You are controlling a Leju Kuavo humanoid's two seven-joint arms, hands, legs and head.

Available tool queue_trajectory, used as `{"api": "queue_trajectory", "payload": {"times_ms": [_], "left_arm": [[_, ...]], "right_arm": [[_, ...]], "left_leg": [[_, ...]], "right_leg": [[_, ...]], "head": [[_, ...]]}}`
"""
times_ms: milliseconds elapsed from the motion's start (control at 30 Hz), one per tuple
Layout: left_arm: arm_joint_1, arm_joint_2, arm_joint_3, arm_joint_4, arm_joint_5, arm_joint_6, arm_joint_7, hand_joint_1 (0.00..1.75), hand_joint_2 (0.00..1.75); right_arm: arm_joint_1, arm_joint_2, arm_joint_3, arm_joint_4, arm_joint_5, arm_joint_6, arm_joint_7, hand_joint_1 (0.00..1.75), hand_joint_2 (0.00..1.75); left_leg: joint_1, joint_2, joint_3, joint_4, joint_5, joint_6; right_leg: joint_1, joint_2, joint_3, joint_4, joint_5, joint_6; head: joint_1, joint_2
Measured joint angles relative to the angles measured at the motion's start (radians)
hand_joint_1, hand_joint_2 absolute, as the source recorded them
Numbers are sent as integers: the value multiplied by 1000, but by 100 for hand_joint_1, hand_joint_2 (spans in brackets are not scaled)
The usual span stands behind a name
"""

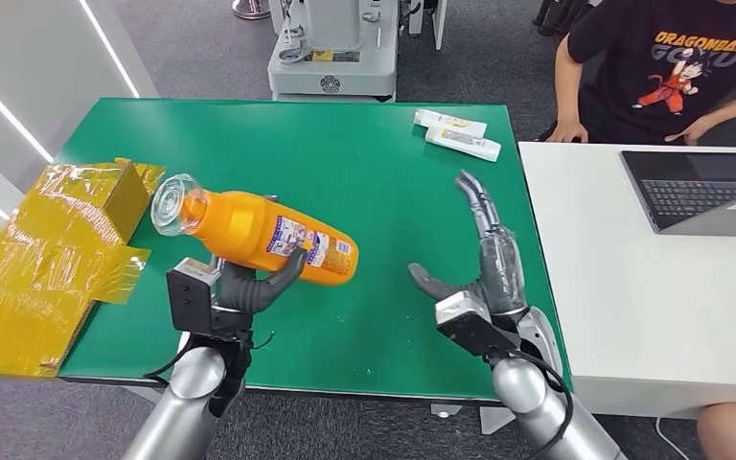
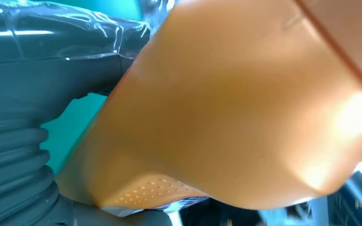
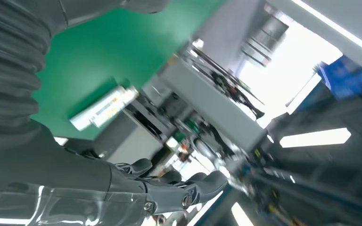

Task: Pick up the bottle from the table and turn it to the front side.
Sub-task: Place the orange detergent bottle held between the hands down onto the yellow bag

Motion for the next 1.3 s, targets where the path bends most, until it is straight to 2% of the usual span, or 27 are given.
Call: {"api": "queue_trajectory", "payload": {"times_ms": [200,333,367,467,567,833,1067,1200,1300], "left_arm": [[-5,100,92,-105,-201,50,57,175,175],[-30,168,141,-138,-329,51,100,141,175],[-41,188,147,-141,-380,53,116,142,175],[-89,258,156,-141,-540,56,160,163,175],[-149,324,165,-121,-629,38,184,175,175],[-279,482,144,24,-877,-72,226,175,175],[-298,635,97,156,-1012,-133,228,175,175],[-285,691,79,218,-1047,-122,236,175,175],[-255,715,70,255,-1078,-85,260,175,175]], "right_arm": [[175,-3,-2,-208,-14,-93,-47,0,175],[245,-3,2,-281,-37,-105,-66,0,175],[260,-3,2,-294,-44,-100,-69,0,175],[305,4,2,-330,-43,-75,-72,0,175],[338,15,1,-353,-24,-51,-72,0,175],[365,40,-1,-380,-27,8,-76,0,175],[362,57,-1,-382,-36,56,-77,0,175],[362,68,-1,-384,-37,77,-71,0,175],[362,76,-1,-387,-35,100,-65,0,175]], "left_leg": [[2,0,0,-1,-1,-2],[2,0,0,-1,-2,-3],[3,0,0,-1,-1,-3],[3,1,0,-1,-1,-3],[3,1,1,-1,-1,-3],[3,4,2,-1,-1,-4],[3,7,2,-1,-2,-5],[3,7,1,-1,-2,-5],[3,7,1,-1,-2,-5]], "right_leg": [[2,0,0,0,-1,-1],[2,0,0,0,-2,-1],[2,0,0,0,-2,-1],[2,0,0,0,-1,-2],[2,1,0,0,-1,-2],[2,5,0,1,-1,-2],[2,8,-2,1,-1,-3],[3,8,-2,1,-2,-3],[2,8,-2,1,-2,-3]], "head": [[0,0],[0,0],[0,0],[0,0],[0,0],[0,0],[0,0],[0,0],[0,0]]}}
